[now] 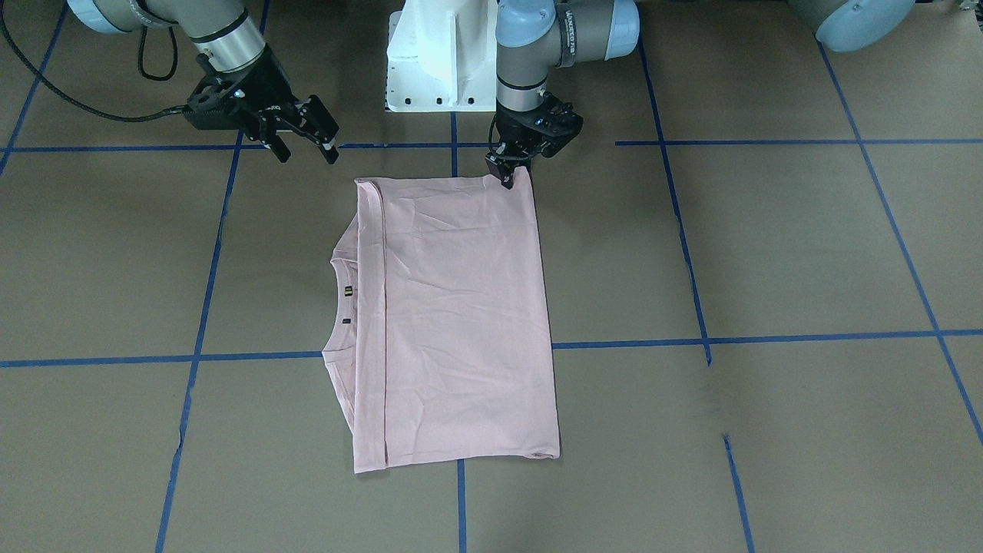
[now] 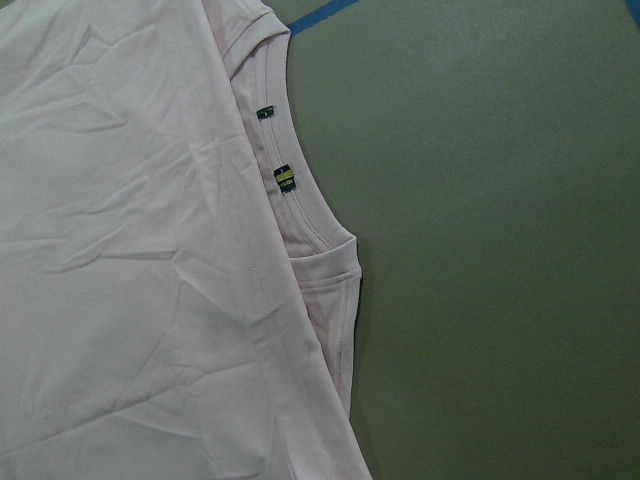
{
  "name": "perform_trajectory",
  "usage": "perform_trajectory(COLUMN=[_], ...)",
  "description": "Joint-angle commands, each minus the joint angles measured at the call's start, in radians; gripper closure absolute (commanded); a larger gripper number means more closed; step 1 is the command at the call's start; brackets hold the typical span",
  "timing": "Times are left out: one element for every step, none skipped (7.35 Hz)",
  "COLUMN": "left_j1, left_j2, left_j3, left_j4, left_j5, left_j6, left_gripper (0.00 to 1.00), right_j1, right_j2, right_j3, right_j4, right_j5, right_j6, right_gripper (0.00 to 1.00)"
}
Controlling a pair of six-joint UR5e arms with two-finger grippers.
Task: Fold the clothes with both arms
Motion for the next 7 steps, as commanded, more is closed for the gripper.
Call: perform_trajectory(left_j1=[-0.003,-0.009,-0.018,-0.026,-0.032,-0.031,-0.031], left_j2=[0.002,0.003,0.008,0.008,0.008,0.006,0.005], left_j3=[-0.013,-0.028,-0.077,-0.086,-0.088,-0.088,-0.088], left_j4=[0.000,0.000,0.005,0.008,0.008,0.008,0.008], left_j5=[-0.002,-0.005,-0.007,-0.007,-0.007,-0.007,-0.008], left_j6=[0.009,0.017,0.022,0.022,0.023,0.025,0.028], left_gripper=[1.00,1.00,1.00,1.00,1.00,1.00,1.00], right_j1=[0.000,0.000,-0.003,-0.003,-0.005,-0.006,-0.018], right_j2=[0.000,0.000,0.008,0.038,0.073,0.163,0.254], right_j3=[-0.001,-0.004,-0.019,-0.058,-0.100,-0.134,-0.189], right_j4=[-0.002,-0.003,-0.008,-0.015,-0.070,-0.204,-0.281], right_j5=[0.001,0.001,0.002,0.002,0.002,0.004,0.002], right_j6=[0.000,0.000,0.002,0.015,0.021,0.050,0.061], right_gripper=[0.00,0.00,0.00,0.00,0.00,0.00,0.00])
